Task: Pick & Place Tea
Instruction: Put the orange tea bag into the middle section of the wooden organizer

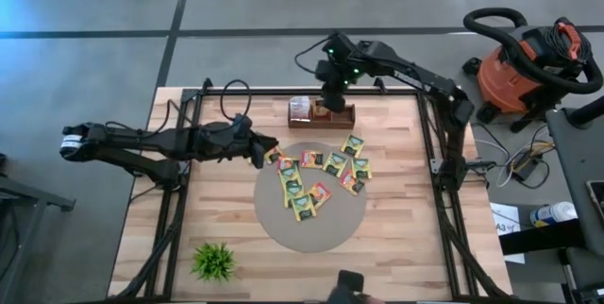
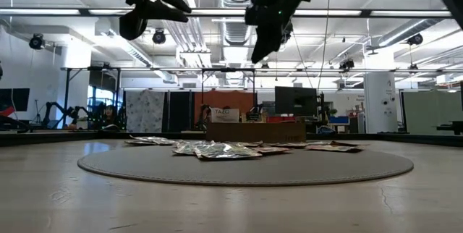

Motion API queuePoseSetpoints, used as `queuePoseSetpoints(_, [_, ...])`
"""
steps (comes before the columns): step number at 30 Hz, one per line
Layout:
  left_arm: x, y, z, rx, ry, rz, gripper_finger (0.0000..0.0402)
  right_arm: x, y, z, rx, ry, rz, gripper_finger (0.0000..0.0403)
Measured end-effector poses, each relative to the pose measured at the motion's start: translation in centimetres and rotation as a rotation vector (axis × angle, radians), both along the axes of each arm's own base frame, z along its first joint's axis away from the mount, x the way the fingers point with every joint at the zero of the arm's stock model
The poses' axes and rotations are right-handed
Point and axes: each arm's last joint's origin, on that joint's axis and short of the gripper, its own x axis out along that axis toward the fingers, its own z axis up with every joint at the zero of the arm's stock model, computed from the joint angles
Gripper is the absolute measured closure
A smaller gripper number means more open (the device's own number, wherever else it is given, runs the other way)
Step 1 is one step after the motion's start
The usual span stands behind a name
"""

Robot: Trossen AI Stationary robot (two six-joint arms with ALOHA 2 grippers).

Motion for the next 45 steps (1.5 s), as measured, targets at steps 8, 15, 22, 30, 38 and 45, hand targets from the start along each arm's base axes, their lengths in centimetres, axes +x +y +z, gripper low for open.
queuePoseSetpoints(8, [0.0,-0.2,0.0,-0.094,-0.028,0.022,0.0324,-4.0,4.6,-1.9,0.082,-0.004,-0.045,0.0282])
queuePoseSetpoints(15, [0.8,-0.6,-0.8,-0.099,0.013,-0.016,0.0324,-7.3,9.5,-6.9,0.182,0.083,-0.057,0.0282])
queuePoseSetpoints(22, [0.8,-0.6,-0.9,-0.098,0.015,-0.016,0.0324,-8.6,11.4,-9.8,0.228,0.048,-0.119,0.0282])
queuePoseSetpoints(30, [0.8,-0.6,-0.8,-0.098,0.014,-0.015,0.0324,-8.3,11.7,-10.2,0.234,0.014,-0.132,0.0282])
queuePoseSetpoints(38, [0.8,-0.6,-0.8,-0.098,0.014,-0.015,0.0324,-7.7,11.4,-9.3,0.213,-0.046,-0.124,0.0282])
queuePoseSetpoints(45, [0.8,-0.6,-0.8,-0.099,0.014,-0.015,0.0324,-7.6,11.3,-9.2,0.206,-0.061,-0.120,0.0282])
